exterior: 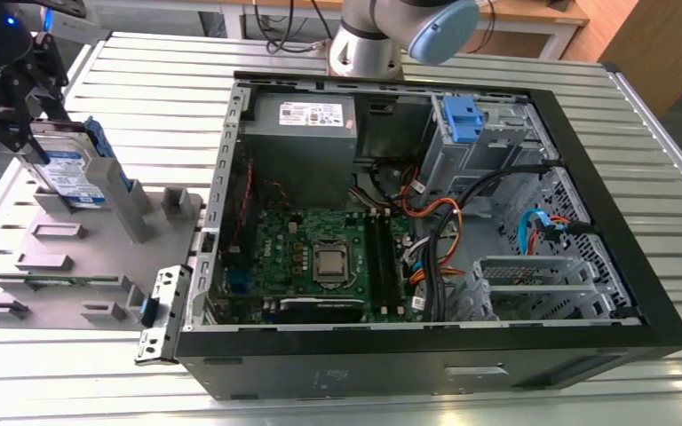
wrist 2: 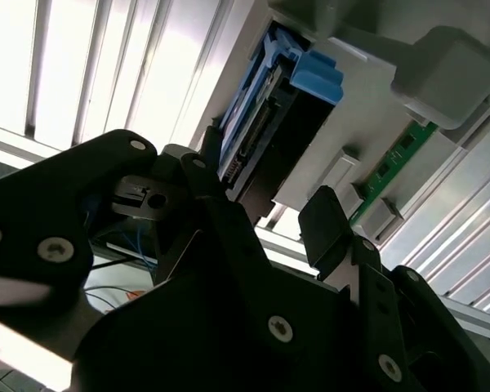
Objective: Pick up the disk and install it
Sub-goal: 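Pick up the disk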
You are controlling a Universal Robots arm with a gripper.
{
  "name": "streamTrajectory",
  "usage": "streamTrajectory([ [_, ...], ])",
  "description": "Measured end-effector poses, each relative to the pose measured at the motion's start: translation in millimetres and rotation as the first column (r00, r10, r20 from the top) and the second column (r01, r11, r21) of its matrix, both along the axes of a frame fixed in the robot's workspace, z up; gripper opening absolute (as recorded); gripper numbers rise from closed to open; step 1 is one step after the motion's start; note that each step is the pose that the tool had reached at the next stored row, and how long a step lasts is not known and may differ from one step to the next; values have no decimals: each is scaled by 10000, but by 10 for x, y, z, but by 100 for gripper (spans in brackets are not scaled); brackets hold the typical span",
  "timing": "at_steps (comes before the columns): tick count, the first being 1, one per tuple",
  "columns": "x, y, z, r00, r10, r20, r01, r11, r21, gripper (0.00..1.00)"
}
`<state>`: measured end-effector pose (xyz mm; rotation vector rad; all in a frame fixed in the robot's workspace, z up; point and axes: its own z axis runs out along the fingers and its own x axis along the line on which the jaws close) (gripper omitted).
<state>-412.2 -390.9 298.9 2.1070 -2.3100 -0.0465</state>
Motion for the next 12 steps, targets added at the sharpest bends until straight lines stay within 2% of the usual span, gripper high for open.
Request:
streamTrajectory([
  [3, 0, 0, 0, 10000, 0, 0, 0, 10000, -30, 63],
  [7, 0, 0, 0, 10000, 0, 0, 0, 10000, -75, 39],
  [9, 0, 0, 0, 10000, 0, 0, 0, 10000, -90, 35],
  [12, 0, 0, 0, 10000, 0, 0, 0, 9999, -112, 35],
])
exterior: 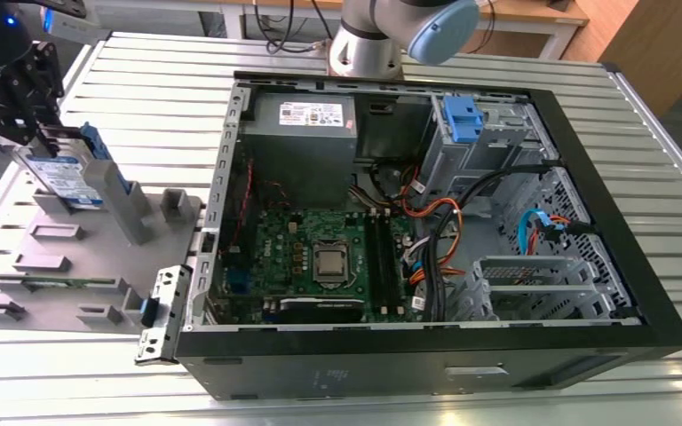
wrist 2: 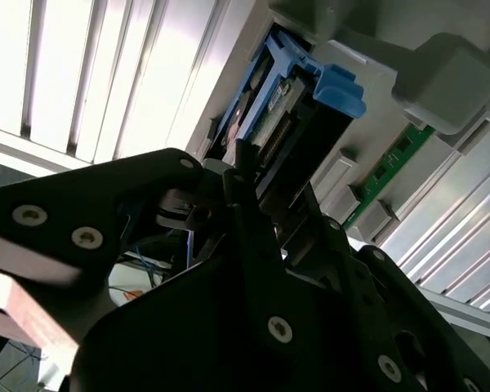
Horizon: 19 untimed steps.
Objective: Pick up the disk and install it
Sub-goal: 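Pick up the disk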
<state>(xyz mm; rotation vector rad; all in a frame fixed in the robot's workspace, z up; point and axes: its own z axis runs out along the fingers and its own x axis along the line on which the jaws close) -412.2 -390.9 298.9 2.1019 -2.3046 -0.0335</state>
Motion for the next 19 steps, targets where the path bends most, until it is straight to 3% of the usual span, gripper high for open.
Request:
streamTrajectory([
  [6, 0, 0, 0, 10000, 0, 1, 0, 10000, -45, 36],
  [7, 0, 0, 0, 10000, -1, 0, 1, 10000, -53, 42],
  [10, 0, 0, 0, 10000, -1, 0, 1, 10000, -74, 42],
  [15, 0, 1, 59, 10000, -2, 0, 2, 10000, -59, 42],
  [19, 2, 0, 58, 10000, -1, 1, 1, 10000, -56, 42],
])
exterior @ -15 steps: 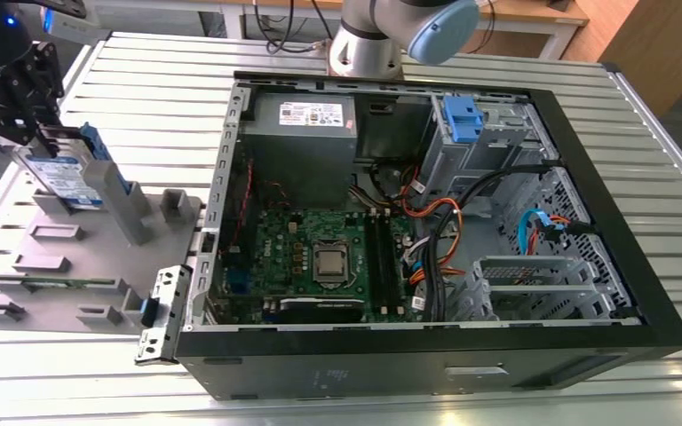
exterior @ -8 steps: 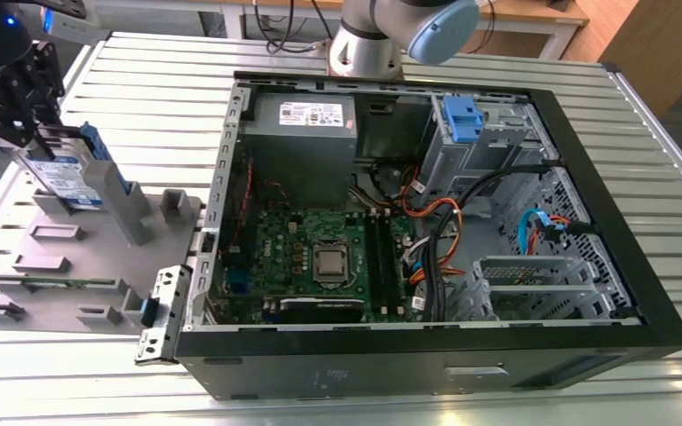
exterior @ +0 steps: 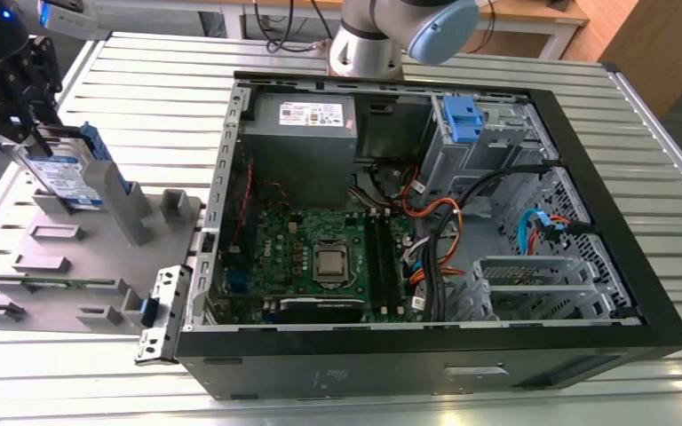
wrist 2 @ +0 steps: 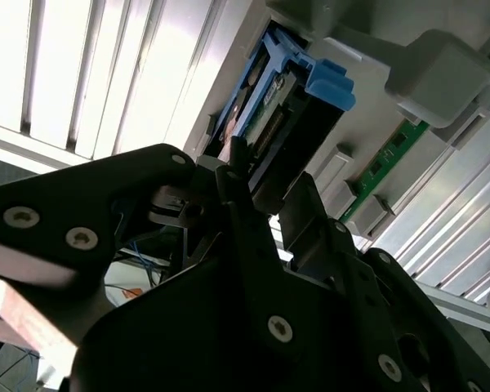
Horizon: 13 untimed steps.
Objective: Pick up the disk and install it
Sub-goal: 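Pick up the disk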
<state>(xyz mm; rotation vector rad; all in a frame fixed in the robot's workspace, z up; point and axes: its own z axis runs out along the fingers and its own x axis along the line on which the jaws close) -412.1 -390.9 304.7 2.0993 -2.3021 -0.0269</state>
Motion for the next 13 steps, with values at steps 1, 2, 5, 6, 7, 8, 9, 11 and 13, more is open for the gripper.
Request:
streamTrajectory([
  [1, 2, 0, 0, 10000, 0, -1, 0, 10000, 2, 42],
  [2, 2, 0, 0, 10000, 0, 0, 0, 10000, 11, 42],
  [5, 3, 1, 1, 10000, 0, 11, 0, 10000, 60, 42],
  [6, 3, 1, 1, 10000, 0, 12, 0, 10000, 60, 42],
  [7, 3, 0, 0, 10000, 0, 15, 0, 10000, 66, 42],
  [8, 2, 0, 1, 10000, 2, 21, -2, 10000, 85, 42],
  [9, 2, -1, 0, 10000, 3, 34, -3, 9999, 119, 42],
  [11, 2, 0, 0, 10000, 2, 44, -3, 9999, 153, 42],
  [13, 2, 1, 0, 10000, 2, 45, -2, 9999, 161, 42],
])
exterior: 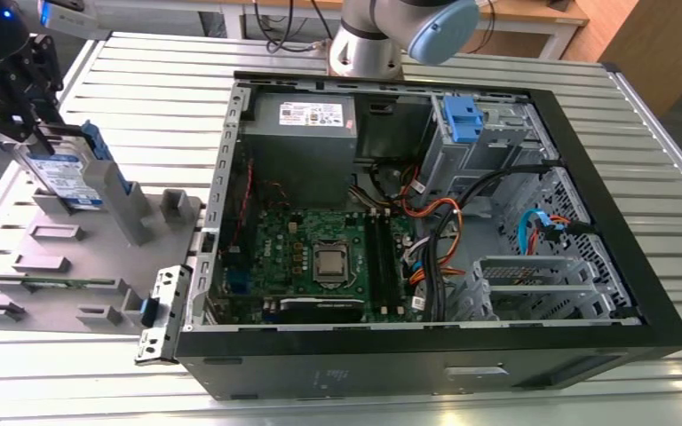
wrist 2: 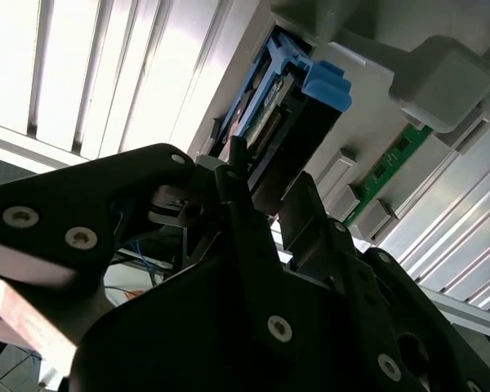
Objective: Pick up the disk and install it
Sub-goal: 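Pick up the disk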
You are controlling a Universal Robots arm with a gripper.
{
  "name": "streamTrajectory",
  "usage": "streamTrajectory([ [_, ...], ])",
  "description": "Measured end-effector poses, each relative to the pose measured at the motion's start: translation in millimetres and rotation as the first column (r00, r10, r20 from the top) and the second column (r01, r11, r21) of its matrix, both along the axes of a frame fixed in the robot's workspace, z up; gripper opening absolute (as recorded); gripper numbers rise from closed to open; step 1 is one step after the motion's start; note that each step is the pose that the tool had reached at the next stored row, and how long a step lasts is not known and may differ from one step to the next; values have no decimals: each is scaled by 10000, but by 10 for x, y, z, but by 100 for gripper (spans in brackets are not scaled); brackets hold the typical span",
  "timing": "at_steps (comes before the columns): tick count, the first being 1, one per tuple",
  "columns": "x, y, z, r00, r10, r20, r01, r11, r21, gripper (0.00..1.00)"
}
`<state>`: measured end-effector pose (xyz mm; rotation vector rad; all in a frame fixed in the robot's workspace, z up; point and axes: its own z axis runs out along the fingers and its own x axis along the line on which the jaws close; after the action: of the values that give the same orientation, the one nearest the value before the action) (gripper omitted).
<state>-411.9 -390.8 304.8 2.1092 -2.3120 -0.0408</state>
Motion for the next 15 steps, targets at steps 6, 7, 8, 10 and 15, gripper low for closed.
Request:
streamTrajectory([
  [6, 0, 0, 0, 10000, 0, 5, -1, 9997, 251, 42],
  [7, 0, 0, -1, 10000, 0, 6, 0, 9997, 254, 42],
  [8, 0, 0, -1, 10000, -1, 6, 0, 9997, 255, 42],
  [10, 0, 0, -1, 10000, 1, 5, -1, 9997, 262, 42],
  [15, 1, 8, -7, 10000, 1, 7, -1, 9995, 323, 42],
])
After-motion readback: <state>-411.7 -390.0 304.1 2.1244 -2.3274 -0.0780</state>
